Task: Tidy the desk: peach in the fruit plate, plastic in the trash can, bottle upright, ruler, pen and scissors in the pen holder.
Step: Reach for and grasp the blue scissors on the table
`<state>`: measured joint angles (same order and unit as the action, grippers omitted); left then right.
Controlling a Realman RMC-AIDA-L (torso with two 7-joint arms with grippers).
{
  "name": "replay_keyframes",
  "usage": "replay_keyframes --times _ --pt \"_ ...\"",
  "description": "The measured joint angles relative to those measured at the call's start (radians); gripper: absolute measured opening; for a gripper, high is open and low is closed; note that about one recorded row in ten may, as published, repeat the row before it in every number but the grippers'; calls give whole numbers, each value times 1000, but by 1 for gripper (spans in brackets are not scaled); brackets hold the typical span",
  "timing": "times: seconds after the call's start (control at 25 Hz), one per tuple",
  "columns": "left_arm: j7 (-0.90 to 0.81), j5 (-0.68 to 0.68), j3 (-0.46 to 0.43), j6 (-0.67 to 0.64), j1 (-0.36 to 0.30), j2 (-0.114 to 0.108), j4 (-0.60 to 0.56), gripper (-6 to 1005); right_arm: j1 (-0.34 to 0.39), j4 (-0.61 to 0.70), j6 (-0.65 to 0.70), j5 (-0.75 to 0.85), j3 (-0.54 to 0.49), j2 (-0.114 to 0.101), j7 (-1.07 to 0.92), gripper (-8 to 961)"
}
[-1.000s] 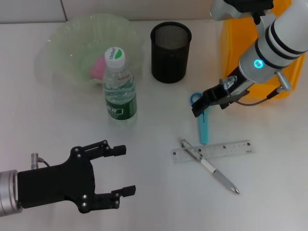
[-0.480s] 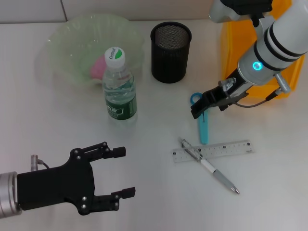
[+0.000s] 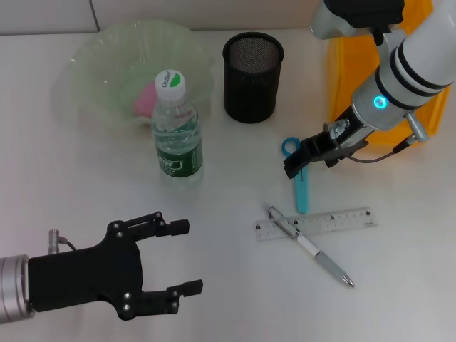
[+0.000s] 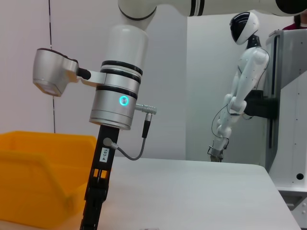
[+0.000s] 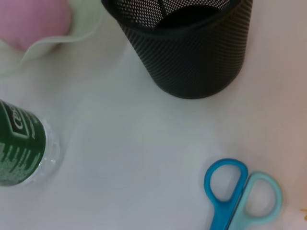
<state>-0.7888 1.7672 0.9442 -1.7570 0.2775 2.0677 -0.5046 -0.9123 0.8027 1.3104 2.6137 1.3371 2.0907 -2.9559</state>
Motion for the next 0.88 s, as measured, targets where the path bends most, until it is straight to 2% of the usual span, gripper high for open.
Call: replay_keyframes --times 0.44,0.64,0.88 --pt "15 0 2 2 0 2 7 798 -3 -17 -17 -14 12 0 0 781" --pt "26 0 2 2 0 0 12 798 -7 -23 -30 -24 11 1 0 610" --pt "26 0 2 2 -1 0 12 798 -12 -29 -37 -38 14 1 0 599"
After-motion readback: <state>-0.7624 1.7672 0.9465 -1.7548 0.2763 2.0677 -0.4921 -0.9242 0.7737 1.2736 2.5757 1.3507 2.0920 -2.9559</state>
